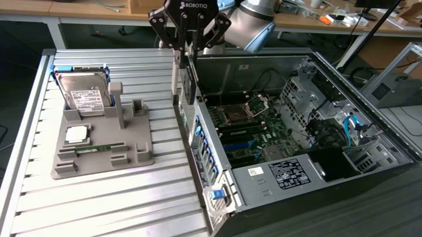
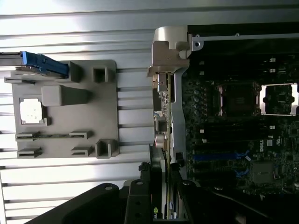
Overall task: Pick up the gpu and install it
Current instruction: 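Pick up the gpu and move the gpu toward the slot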
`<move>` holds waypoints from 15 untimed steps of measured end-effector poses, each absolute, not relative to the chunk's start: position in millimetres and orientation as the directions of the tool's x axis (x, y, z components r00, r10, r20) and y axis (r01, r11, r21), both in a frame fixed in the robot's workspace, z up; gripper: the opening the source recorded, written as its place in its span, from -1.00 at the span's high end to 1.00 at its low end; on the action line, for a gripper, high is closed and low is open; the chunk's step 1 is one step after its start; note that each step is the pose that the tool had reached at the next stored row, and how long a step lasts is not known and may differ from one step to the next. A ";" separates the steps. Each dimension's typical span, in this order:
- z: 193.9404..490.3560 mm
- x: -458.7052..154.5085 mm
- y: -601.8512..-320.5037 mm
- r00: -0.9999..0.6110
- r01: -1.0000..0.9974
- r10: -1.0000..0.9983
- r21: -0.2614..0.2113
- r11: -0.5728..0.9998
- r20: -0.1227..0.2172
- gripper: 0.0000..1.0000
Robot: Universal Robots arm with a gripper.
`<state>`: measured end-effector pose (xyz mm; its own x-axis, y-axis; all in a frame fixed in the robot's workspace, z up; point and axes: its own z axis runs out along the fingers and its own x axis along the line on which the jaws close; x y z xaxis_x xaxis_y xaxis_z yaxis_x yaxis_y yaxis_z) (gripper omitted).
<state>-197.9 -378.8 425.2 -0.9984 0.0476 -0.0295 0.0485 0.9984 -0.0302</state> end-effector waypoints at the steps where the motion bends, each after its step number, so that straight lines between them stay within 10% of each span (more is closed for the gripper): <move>1: 425.2 -196.5 -378.9 -0.998 0.048 0.048 -0.030 0.998 -0.029 0.47; 15: 425.2 -174.8 -378.9 -0.998 0.048 0.048 -0.031 0.998 -0.029 0.47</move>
<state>-174.8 -378.9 425.2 -0.9984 0.0475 -0.0295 0.0484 0.9984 -0.0306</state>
